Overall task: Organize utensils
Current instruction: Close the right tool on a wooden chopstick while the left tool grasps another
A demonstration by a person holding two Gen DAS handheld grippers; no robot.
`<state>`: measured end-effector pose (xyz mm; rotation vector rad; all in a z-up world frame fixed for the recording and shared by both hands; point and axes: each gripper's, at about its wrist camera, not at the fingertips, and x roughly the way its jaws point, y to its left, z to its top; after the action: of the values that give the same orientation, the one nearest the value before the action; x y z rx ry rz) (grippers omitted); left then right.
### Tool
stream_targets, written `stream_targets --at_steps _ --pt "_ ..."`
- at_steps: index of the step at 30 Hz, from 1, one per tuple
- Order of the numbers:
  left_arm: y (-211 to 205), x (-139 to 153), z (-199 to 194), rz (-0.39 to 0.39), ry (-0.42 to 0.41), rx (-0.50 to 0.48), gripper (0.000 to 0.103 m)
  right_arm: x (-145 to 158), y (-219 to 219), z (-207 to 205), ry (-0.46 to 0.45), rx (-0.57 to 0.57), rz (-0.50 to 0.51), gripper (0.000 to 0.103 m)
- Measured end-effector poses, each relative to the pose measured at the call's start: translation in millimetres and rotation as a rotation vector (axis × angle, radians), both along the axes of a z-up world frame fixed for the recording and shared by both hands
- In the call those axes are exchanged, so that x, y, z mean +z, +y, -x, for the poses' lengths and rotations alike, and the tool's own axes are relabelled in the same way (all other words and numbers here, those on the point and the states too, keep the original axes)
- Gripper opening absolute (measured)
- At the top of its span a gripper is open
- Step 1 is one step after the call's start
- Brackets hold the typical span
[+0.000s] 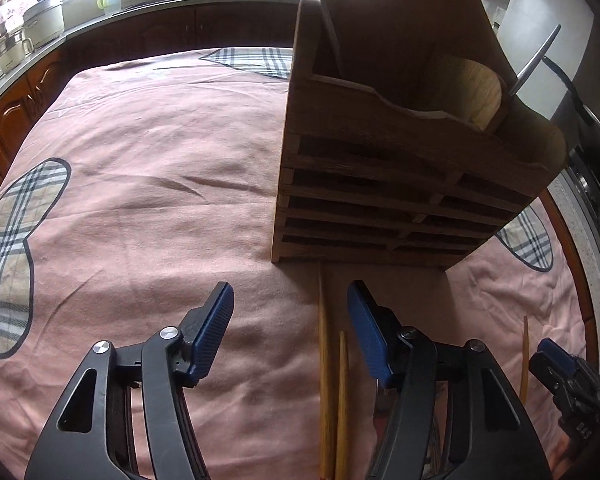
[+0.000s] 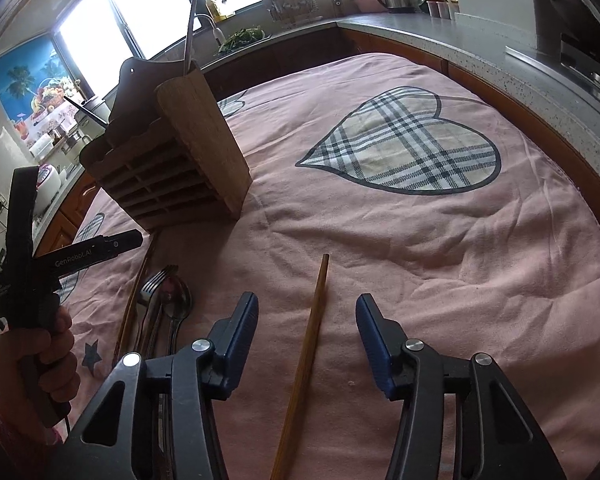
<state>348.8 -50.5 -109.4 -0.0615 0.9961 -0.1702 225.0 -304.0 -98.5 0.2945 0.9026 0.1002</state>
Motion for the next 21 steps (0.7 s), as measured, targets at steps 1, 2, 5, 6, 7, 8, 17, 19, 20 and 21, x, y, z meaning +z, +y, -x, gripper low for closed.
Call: stream_targets --at_steps 1,2,5,6,7,8,17,19,20,21 --pt "-2.1 -2.6 -2.0 -0.004 0.005 0.0 0.054 -1.5 -0.4 -1.8 0.006 0.0 0.002 0.048" --pt "-3.8 -5.1 -3.6 -0.004 0.012 -0.001 0.053 -2.9 -0.4 -3.6 0.012 0.0 0.004 0.046" --pt "-10.5 -12.9 -5.9 -0.017 0.023 -0.01 0.048 -7.7 0.5 -7.8 0.027 0.002 0.012 0.044" --pt "-13.3 -14.1 -5.5 -0.036 0.014 -0.011 0.047 -9.4 1.0 -9.1 0.033 0.003 0.015 0.042" --pt "-16.6 -14.5 -4.8 -0.056 0.003 -0.013 0.046 -10.7 1.5 -10.5 0.037 0.005 0.019 0.038" --pt "-18.9 -15.0 -4.5 -0.069 -0.003 -0.014 0.042 -12.1 1.8 -11.4 0.042 0.006 0.023 0.034" --pt "-20.6 -12.6 4.1 -0.08 -0.015 -0.059 0.005 -14.2 2.6 -17.4 0.053 0.009 0.057 0.008" --pt "-10.9 -10.3 9.4 -0.034 -0.001 -0.057 0.005 -11.6 3.9 -16.8 0.049 0.018 0.05 0.006" --pt "-5.5 -8.1 12.3 -0.013 0.001 -0.052 0.005 -10.0 5.0 -16.3 0.046 0.023 0.044 0.005" --pt "-0.5 -5.4 15.6 0.004 0.001 -0.048 0.005 -7.9 5.9 -15.1 0.042 0.028 0.041 0.005"
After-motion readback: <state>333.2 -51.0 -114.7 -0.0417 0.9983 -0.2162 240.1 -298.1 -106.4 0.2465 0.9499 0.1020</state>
